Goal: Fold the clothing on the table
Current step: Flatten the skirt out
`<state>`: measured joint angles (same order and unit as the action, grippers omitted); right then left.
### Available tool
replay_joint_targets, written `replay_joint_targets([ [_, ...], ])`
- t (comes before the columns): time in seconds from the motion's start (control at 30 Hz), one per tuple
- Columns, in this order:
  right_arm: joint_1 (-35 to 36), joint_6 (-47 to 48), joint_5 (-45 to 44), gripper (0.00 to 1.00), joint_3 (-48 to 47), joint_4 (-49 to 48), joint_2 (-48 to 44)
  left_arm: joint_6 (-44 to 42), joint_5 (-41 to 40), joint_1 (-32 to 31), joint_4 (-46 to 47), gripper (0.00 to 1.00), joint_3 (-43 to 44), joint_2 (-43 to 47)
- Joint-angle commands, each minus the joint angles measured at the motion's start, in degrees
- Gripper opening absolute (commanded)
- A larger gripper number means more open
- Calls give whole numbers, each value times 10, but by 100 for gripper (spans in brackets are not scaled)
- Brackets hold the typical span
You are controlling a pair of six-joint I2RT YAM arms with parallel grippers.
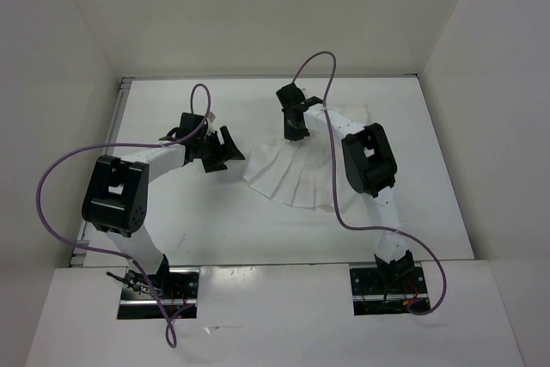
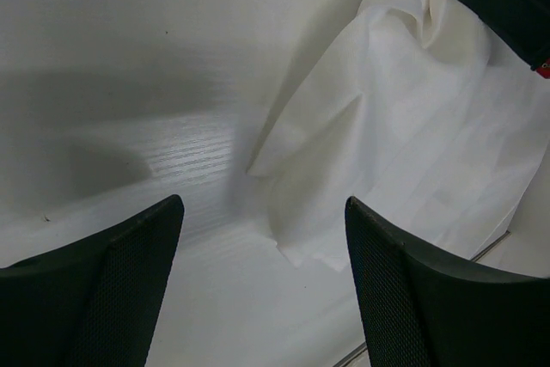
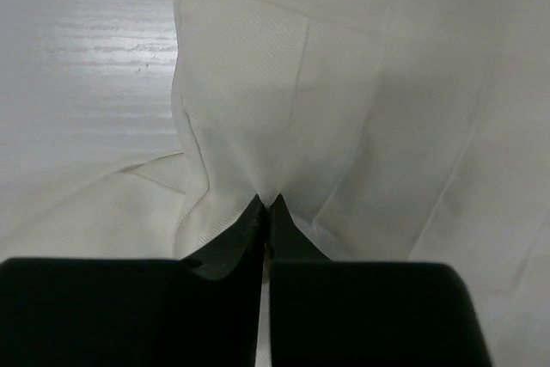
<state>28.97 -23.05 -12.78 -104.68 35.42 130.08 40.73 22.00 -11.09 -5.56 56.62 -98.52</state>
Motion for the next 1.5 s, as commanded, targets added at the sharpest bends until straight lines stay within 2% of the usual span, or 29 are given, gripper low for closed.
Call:
replay_joint_targets([
  [0.0,13,-11,47,0,6,32,-32,-5,10,-2,16,82,11,0],
  [0.23,54,-28,129,0,118,98,-210,-5,5,-2,16,82,6,5],
  [0.27,62,-36,141,0,133,98,-258,-5,5,-2,16,82,6,5],
  [0.37,62,-53,159,0,187,91,-316,-5,5,-2,16,82,6,5],
  [0.4,54,-53,165,19,195,91,-332,-5,5,-2,16,82,6,-1],
  [0.43,47,-53,165,33,200,91,-332,-5,5,-2,16,82,6,-1],
  [0.53,47,-46,134,41,195,98,-320,-5,10,-2,21,82,6,-6],
  [0.73,47,-34,89,43,143,98,-255,-5,10,-2,21,82,6,0],
  [1.03,63,13,115,49,93,65,-148,-5,10,-2,21,82,-5,18],
  [1.17,96,29,128,51,88,65,-124,-5,10,-2,21,82,-5,23],
  [1.4,110,35,128,51,105,54,-105,-5,5,-2,16,82,-5,23],
  [1.47,110,35,128,45,111,54,-92,-5,5,-2,16,82,-5,23],
])
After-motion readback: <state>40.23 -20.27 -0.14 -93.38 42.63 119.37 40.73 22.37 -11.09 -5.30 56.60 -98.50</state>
